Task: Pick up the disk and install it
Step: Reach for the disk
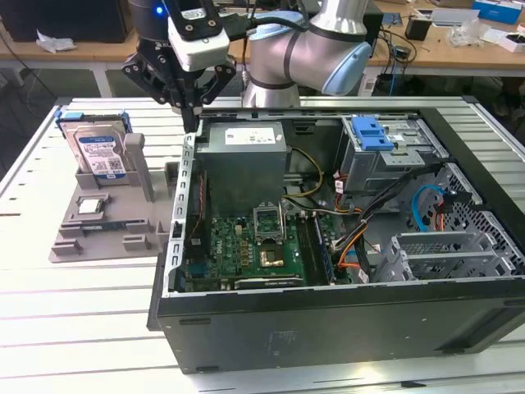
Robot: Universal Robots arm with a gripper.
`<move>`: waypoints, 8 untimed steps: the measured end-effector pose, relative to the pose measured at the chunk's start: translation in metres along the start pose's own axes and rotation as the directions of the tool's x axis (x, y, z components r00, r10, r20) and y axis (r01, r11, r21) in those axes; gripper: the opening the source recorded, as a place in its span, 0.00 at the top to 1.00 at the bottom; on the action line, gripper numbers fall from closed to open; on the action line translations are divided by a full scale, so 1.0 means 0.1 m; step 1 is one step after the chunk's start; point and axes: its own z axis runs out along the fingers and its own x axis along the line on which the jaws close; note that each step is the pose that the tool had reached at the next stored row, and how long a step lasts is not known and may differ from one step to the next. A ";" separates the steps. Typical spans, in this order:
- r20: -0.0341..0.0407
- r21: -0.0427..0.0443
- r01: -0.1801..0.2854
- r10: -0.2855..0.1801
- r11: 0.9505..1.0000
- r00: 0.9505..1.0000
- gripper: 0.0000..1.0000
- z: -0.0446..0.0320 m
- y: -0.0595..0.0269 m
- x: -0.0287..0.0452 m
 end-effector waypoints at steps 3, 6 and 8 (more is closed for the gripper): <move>0.000 0.000 0.000 0.000 1.000 1.000 0.89 -0.004 -0.012 0.164; 0.000 0.000 0.000 0.000 1.000 1.000 0.89 -0.006 -0.016 0.220; 0.000 0.000 0.000 0.000 1.000 1.000 0.89 -0.006 -0.018 0.247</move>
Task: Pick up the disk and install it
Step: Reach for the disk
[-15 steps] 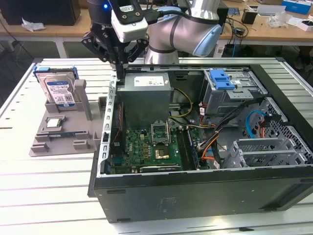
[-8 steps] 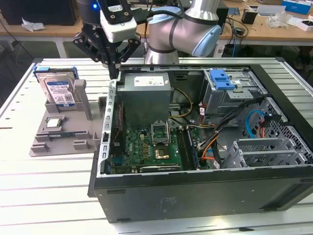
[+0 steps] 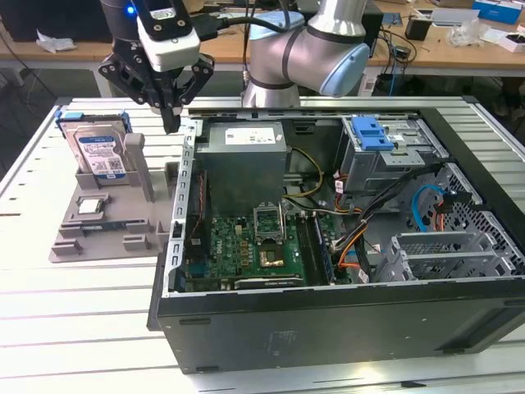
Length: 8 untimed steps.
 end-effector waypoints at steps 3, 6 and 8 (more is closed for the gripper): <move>0.000 0.000 0.000 0.000 1.000 1.000 0.89 -0.001 -0.003 0.039; 0.000 0.000 0.000 0.000 1.000 1.000 0.89 -0.003 -0.007 0.095; 0.000 0.000 0.000 0.000 1.000 1.000 0.89 -0.004 -0.011 0.146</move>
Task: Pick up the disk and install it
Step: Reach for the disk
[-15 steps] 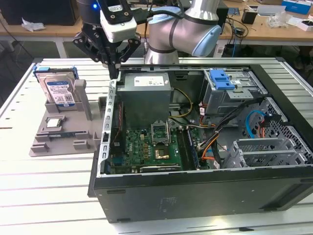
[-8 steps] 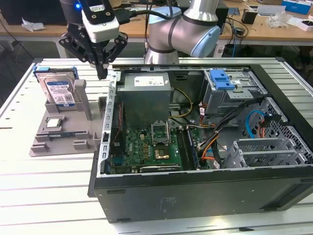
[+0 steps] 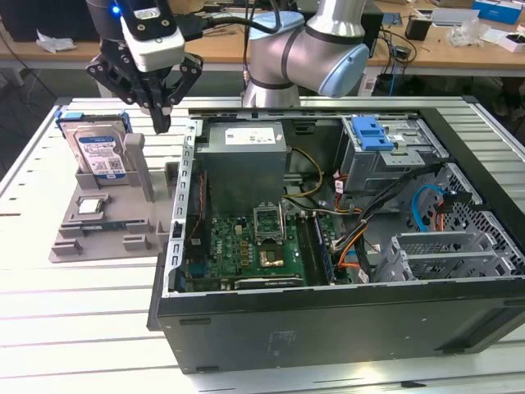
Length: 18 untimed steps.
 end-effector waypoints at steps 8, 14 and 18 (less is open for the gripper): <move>0.000 0.000 0.000 0.000 1.000 1.000 0.89 -0.004 -0.010 0.135; 0.000 0.000 0.000 0.000 1.000 1.000 0.89 -0.006 -0.016 0.218; 0.000 0.000 0.000 0.000 1.000 1.000 0.89 -0.009 -0.024 0.327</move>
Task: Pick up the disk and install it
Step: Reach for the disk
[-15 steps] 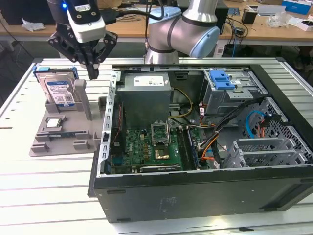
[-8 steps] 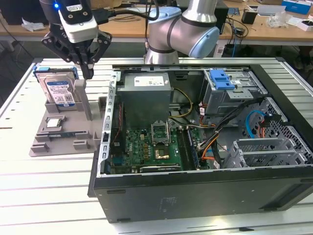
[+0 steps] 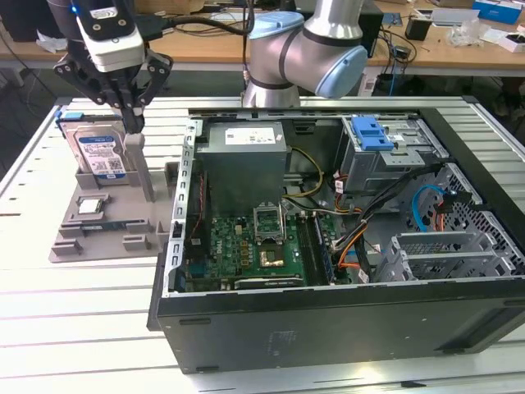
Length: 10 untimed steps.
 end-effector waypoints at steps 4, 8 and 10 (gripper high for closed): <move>0.000 0.000 0.000 0.000 1.000 1.000 0.89 -0.002 -0.004 0.055; 0.000 0.000 0.000 0.000 1.000 1.000 0.89 -0.004 -0.009 0.124; 0.000 0.000 0.000 0.000 1.000 1.000 0.89 -0.004 -0.011 0.147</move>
